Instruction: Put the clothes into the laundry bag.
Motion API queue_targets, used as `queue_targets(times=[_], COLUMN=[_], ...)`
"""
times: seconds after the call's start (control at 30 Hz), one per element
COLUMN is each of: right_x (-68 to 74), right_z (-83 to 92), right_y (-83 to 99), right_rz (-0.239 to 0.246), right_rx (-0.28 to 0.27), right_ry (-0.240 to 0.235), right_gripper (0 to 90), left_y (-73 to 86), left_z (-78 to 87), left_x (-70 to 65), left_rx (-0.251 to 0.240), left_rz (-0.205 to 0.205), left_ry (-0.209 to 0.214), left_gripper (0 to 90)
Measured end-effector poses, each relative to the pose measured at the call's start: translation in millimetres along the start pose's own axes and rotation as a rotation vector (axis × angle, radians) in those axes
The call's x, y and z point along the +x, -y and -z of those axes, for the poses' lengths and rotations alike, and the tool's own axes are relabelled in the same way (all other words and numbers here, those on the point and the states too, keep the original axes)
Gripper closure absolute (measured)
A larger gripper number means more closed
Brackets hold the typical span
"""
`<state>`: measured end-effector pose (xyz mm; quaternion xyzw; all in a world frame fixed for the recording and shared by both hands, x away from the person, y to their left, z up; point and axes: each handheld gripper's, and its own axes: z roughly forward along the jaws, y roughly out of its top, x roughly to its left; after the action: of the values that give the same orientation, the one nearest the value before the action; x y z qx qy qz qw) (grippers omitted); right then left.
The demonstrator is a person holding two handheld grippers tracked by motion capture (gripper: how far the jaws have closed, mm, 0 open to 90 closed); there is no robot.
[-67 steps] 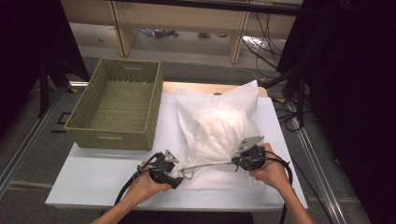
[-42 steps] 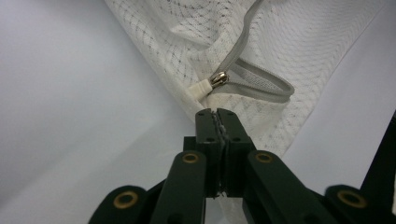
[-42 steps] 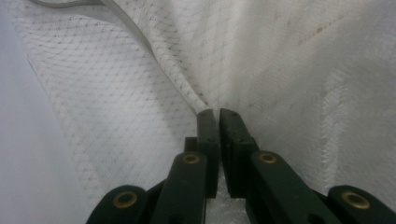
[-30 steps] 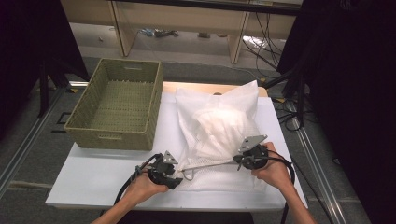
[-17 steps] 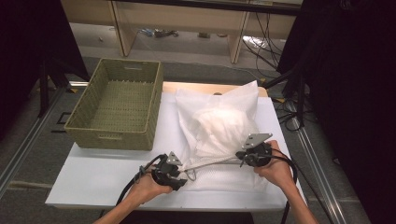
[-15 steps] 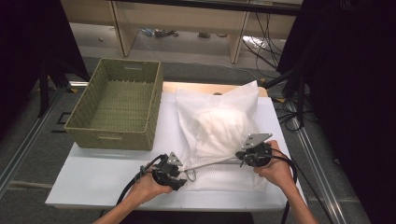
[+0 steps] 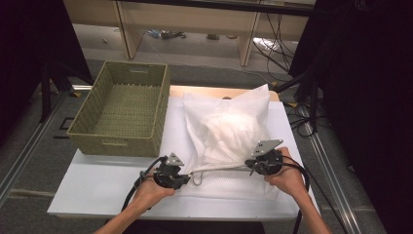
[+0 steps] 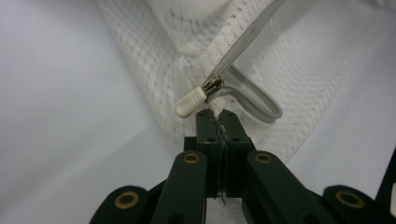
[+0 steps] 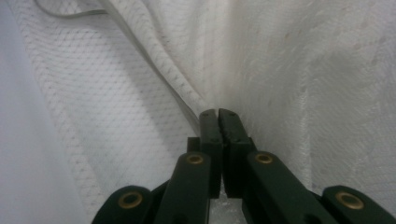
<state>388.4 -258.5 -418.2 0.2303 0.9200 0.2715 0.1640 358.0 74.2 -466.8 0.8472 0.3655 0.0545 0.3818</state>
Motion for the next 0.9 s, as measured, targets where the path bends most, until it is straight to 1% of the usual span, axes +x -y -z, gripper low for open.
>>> queue_targets(times=[0.07,0.1,0.13,0.17,0.2,0.23,0.27,0.3,0.33,0.37,0.4,0.43,0.47,0.5,0.53,0.57,0.6,0.63,0.67,0.7,0.73,0.77,0.8,0.83,0.87,0.9], right_x=[2.1,2.4,4.2,4.7,5.8,8.4,11.2,14.0,16.8,19.7,22.3,23.8,24.7,25.4,26.4,26.2,26.9,26.2,25.3,25.1,25.7,25.5,27.1,28.3,29.6,32.7], right_z=[0.3,0.1,0.5,0.3,-0.3,-1.9,-3.6,-5.6,-8.0,-10.7,-13.5,-16.7,-20.0,-21.9,-22.4,-23.3,-22.7,-22.6,-23.0,-22.5,-21.0,-20.0,-18.1,-16.7,-15.8,-14.2], right_y=[-0.7,-0.9,-1.4,-2.0,-2.7,-4.0,-5.3,-6.9,-8.7,-10.2,-10.8,-10.7,-9.7,-8.9,-8.1,-7.8,-7.8,-7.9,-8.3,-9.0,-10.2,-11.7,-13.8,-16.5,-19.4,-22.6], right_rz=[-0.014,-0.010,-0.026,-0.018,-0.018,-0.016,-0.010,0.005,0.026,0.038,0.046,0.064,0.085,0.081,0.064,0.080,0.051,0.048,0.051,0.046,0.035,0.046,0.039,0.037,0.038,0.024], right_rx=[0.000,-0.009,-0.016,-0.020,-0.020,-0.023,-0.022,-0.015,-0.003,0.009,0.029,0.049,0.062,0.072,0.081,0.076,0.077,0.074,0.064,0.050,0.032,0.008,-0.010,-0.039,-0.068,-0.077], right_ry=[-0.011,-0.019,-0.042,-0.040,-0.048,-0.067,-0.071,-0.080,-0.085,-0.095,-0.092,-0.080,-0.076,-0.084,-0.080,-0.075,-0.076,-0.076,-0.082,-0.081,-0.080,-0.084,-0.092,-0.084,-0.085,-0.089], right_gripper=[90.0,90.0,90.0,90.0,90.0,90.0,90.0,90.0,90.0,90.0,90.0,90.0,90.0,90.0,90.0,90.0,89.6,89.2,88.1,85.6,83.5,81.8,79.6,75.8,75.6,74.8], left_y=[-1.0,-0.6,0.3,1.5,3.8,5.7,7.3,8.8,9.9,11.1,11.8,11.8,11.8,12.0,11.9,11.7,11.3,10.9,11.0,10.6,10.4,10.1,9.9,9.3,9.0,8.4], left_z=[11.3,17.4,23.0,27.1,32.9,37.4,39.9,42.2,42.8,42.2,41.0,39.9,39.0,38.1,38.0,38.0,38.2,38.6,38.4,38.0,38.1,37.2,36.9,37.3,37.0,37.4], left_x=[4.0,5.2,6.8,7.4,7.2,7.2,6.7,6.7,6.9,6.4,5.3,5.0,5.1,4.9,4.7,4.6,4.8,5.0,4.2,4.2,4.3,3.0,2.2,1.9,-0.2,-1.2], left_rx=[-0.044,-0.059,-0.071,-0.081,-0.094,-0.099,-0.110,-0.116,-0.117,-0.116,-0.113,-0.110,-0.103,-0.102,-0.106,-0.107,-0.109,-0.110,-0.109,-0.112,-0.107,-0.112,-0.109,-0.106,-0.109,-0.107], left_rz=[0.013,0.023,0.024,0.027,0.028,0.019,0.023,0.019,0.018,0.029,0.036,0.023,0.018,0.023,0.022,0.038,0.033,0.024,0.034,0.024,0.016,0.026,0.031,0.016,0.023,0.013], left_ry=[-0.012,-0.020,-0.016,-0.016,-0.020,-0.027,-0.032,-0.039,-0.035,-0.025,-0.030,-0.032,-0.026,-0.020,-0.026,-0.021,-0.021,-0.024,-0.022,-0.020,-0.019,-0.017,-0.017,-0.012,-0.020,-0.018], left_gripper=[88.1,88.2,88.2,88.3,88.4,88.3,88.4,88.4,88.4,88.3,88.3,88.2,88.0,88.0,87.9,87.9,87.7,87.6,87.6,87.6,87.5,87.4,87.2,87.0,86.9,86.9])
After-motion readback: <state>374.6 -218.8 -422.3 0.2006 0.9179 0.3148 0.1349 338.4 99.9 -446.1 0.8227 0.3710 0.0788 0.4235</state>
